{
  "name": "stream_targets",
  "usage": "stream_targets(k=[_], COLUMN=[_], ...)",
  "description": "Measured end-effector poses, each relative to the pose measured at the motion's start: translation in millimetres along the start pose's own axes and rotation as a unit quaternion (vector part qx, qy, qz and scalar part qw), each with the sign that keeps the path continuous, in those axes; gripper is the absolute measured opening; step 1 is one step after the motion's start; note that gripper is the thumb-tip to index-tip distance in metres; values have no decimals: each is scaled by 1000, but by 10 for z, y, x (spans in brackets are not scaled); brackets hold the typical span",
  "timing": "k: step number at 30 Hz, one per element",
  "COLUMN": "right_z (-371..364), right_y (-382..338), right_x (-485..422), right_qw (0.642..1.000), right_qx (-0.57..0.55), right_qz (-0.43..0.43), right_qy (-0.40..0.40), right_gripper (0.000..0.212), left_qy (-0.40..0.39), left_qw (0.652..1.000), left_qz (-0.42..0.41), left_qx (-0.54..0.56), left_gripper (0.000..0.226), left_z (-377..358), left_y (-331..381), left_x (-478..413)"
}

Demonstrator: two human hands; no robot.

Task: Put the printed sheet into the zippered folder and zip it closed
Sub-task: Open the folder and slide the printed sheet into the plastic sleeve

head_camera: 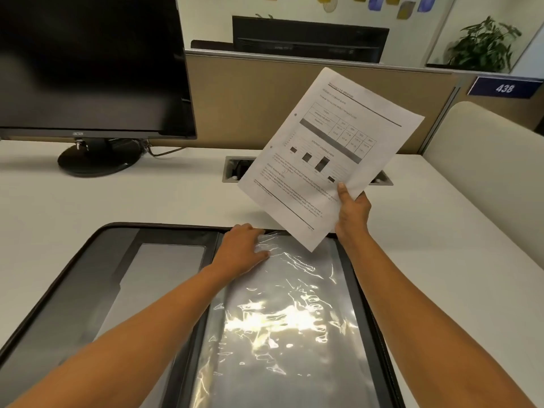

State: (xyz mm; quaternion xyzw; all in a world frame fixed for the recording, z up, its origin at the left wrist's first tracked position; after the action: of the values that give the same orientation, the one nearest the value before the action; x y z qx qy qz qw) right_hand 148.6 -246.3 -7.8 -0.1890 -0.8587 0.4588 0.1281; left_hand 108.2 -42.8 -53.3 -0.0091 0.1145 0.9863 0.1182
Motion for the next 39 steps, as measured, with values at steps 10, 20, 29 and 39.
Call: stream_targets(k=[10,20,29,39], right_z=[-359,-518,-287,40], right_y=[29,114,139,133], right_x=[-121,-174,-282,-488], right_qw=[998,997,990,978], right_qx=[-52,-46,59,103], right_qz=[-9,-10,-60,-151], right_qy=[-20,-54,-113,-100], right_gripper=[17,20,32,37], left_qy=[55,61,57,-35], left_qw=[989,978,972,992], left_qz=[21,-66,-111,-99], left_qx=[138,190,199,74], left_gripper=[17,15,15,35], left_z=[48,78,146,261], left_y=[113,150,77,-197], left_x=[-150,-137,-214,-306])
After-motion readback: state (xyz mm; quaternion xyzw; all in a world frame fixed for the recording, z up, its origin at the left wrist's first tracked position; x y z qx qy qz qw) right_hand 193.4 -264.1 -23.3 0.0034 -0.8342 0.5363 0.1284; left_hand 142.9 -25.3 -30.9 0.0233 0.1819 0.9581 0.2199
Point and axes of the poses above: each hand's wrist, its own x-axis away from the middle knuckle, its own z-axis out of the back of the hand, y = z × x, the point moved 1 cm from there along -x, towards the middle knuckle, and after that the axes turned 11 degrees about -x, right-handed, at the moved point
